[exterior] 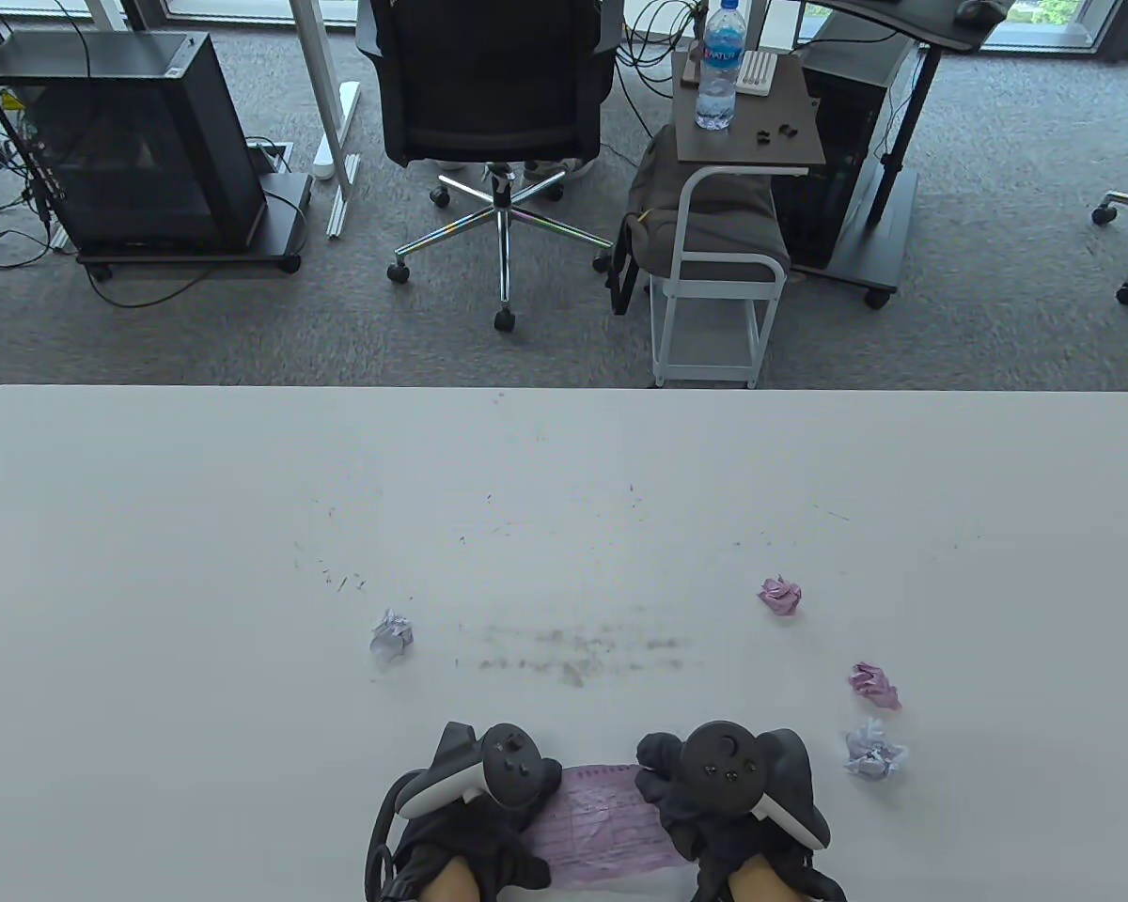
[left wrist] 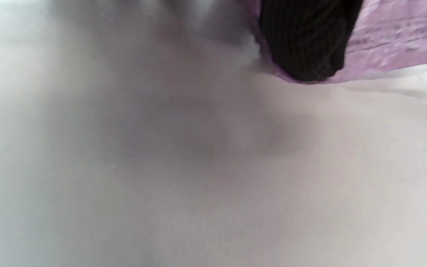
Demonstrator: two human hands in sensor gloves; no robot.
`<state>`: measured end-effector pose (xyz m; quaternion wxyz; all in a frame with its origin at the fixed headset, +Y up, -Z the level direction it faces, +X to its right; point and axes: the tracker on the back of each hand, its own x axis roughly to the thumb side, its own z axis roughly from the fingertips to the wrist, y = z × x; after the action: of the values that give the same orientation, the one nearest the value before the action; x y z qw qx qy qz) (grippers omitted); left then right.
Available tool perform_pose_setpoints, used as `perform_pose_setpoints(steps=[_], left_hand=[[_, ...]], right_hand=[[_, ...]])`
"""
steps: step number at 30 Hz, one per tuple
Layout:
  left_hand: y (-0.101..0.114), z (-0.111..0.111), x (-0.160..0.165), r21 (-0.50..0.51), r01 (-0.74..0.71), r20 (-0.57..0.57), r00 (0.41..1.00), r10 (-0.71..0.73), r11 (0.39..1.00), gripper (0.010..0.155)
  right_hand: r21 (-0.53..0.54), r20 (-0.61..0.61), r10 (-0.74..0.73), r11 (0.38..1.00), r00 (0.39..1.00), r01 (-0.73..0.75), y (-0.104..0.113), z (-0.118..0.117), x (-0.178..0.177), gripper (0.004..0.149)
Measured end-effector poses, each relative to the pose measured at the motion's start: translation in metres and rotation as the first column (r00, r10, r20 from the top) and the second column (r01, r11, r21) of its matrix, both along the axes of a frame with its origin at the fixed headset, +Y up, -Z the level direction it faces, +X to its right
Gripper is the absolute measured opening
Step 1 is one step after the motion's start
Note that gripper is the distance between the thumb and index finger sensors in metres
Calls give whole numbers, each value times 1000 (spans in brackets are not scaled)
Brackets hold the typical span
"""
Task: Flatten crumpled invoices and stack
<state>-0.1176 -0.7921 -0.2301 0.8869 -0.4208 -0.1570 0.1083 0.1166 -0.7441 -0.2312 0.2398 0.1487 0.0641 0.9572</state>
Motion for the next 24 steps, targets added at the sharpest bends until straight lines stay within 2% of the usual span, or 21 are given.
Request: perform_pose_setpoints(steps=[8,10,12,15,17,19,23,24], left_hand=[[1,-1,-5,22,-25,-45,999,26,999,96],[4,-3,-12,53,-137,-109,984,143,989,98],[8,-5,-19,107,-285,-182,936,301,952,99],[15,-5,-28,208,-400,-217,871,441,893,101],[18,-5,-33,267,-482,-252,801,543,835,104],[19,-6,-34,307,-591,-278,694,664,746,104],[15,-6,-29,234,-810,-346,447,825,538,103],[14,-6,-27,214,-839,-362,408,838,500,102]], right_hand=[[98,3,34,995,999,-34,20,4,9,39],[124,14,-12,992,1000,10,28,6,14,39],[133,24,-96,987,995,92,35,8,19,39],[133,38,-238,964,971,231,42,10,26,39],[139,41,-323,939,946,314,47,12,30,39],[139,27,-403,908,915,396,52,13,34,39],[87,-43,-592,800,805,593,59,14,41,39],[66,-67,-632,769,772,635,60,14,42,39]])
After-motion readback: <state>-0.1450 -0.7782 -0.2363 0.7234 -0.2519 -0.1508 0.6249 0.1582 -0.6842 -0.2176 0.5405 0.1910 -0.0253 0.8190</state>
